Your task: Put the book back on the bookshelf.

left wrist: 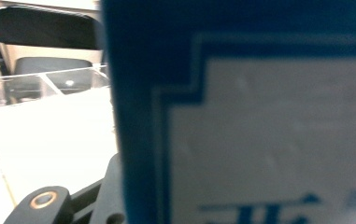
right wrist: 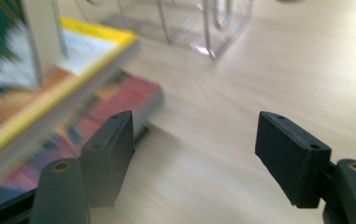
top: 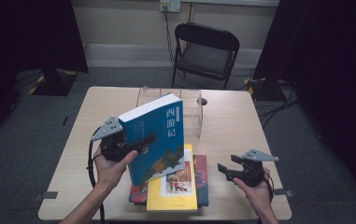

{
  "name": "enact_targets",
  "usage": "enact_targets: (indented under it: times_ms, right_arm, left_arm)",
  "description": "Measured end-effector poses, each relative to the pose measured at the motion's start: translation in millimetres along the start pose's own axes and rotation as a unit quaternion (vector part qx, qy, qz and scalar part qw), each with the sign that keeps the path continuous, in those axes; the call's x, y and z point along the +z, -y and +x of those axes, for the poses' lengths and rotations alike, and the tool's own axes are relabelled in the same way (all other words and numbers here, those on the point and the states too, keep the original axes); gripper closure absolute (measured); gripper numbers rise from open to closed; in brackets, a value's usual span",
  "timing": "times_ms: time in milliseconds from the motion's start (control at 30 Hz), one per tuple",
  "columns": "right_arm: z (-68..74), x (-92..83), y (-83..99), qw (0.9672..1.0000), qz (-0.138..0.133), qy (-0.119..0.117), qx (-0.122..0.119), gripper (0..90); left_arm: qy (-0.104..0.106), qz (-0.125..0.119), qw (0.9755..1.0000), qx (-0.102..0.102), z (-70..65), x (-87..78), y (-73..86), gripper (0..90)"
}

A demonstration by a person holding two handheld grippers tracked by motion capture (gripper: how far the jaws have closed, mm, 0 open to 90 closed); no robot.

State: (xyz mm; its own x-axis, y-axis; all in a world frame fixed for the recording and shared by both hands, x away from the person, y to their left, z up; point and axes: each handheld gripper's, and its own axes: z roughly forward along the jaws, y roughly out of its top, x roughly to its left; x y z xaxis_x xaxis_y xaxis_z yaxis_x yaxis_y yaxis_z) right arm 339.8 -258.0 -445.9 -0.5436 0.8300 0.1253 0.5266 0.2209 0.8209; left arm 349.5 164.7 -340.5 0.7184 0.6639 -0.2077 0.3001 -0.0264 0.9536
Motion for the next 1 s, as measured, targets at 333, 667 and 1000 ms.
enact_targets:
  times_ms: [333, 667, 1000]
  right_arm:
    - [-23.3, 14.8, 25.1, 0.9952, 0.078, 0.059, 0.007, 19.1]
    - [-24.0, 25.5, 29.8, 0.9914, 0.107, 0.075, -0.003, 16.0]
    - [-22.7, 29.0, 38.4, 0.9922, 0.088, 0.087, -0.013, 13.7]
  left_arm:
    - [-0.055, -0.015, 0.9984, 0.0, 15.3, -12.9, -9.6, 61.6]
    - [-0.105, -0.03, 0.9941, 0.005, 28.7, -22.5, -17.4, 61.7]
    - [-0.149, -0.045, 0.9878, -0.007, 43.4, -23.5, -22.9, 61.7]
